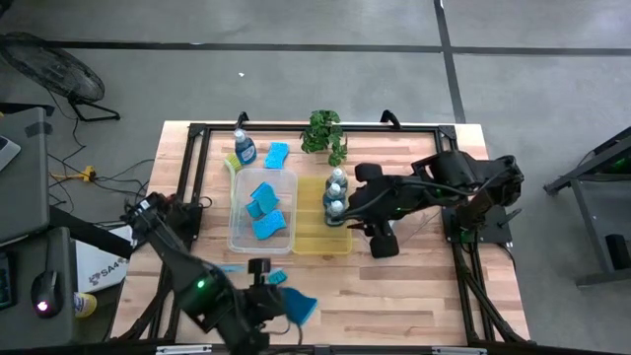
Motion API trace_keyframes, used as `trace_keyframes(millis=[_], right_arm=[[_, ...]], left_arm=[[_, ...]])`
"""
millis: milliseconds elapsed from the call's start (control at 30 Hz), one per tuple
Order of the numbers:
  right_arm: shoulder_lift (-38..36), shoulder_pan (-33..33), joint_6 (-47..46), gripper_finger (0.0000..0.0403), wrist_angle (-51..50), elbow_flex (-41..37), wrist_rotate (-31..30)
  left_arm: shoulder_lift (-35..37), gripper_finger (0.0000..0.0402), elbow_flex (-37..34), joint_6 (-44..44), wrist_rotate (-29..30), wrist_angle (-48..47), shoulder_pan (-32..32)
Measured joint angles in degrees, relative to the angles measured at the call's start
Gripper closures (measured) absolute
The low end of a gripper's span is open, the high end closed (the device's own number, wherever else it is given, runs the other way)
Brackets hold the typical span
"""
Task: Pick & Place Kitchen Sink Supplies
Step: Put the blue sponge into the white bin
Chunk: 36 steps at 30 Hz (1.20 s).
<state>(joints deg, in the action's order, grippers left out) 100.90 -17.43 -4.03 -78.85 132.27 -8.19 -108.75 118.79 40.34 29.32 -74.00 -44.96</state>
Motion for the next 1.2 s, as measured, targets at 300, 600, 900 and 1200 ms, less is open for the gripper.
trace_keyframes(millis=[300,600,900,1200], right_arm=[[0.00,-2.09,2.01,0.0263,0.48,0.00,-0.24],[0.00,-2.65,0.37,0.0263,-6.19,0.00,-3.36],[-1.05,-4.70,-3.29,0.0263,-11.10,0.00,-5.39],[-5.58,-10.29,-6.54,0.0263,-11.15,0.00,-12.86]], left_arm=[[3.98,0.0392,0.04,-8.74,-0.72,1.10,6.43],[6.71,0.0392,0.01,-20.31,-6.28,5.09,14.36],[7.16,0.0392,-5.31,-30.61,-21.10,14.44,24.96],[10.48,0.0392,-18.80,-34.40,-36.09,29.85,33.18]])
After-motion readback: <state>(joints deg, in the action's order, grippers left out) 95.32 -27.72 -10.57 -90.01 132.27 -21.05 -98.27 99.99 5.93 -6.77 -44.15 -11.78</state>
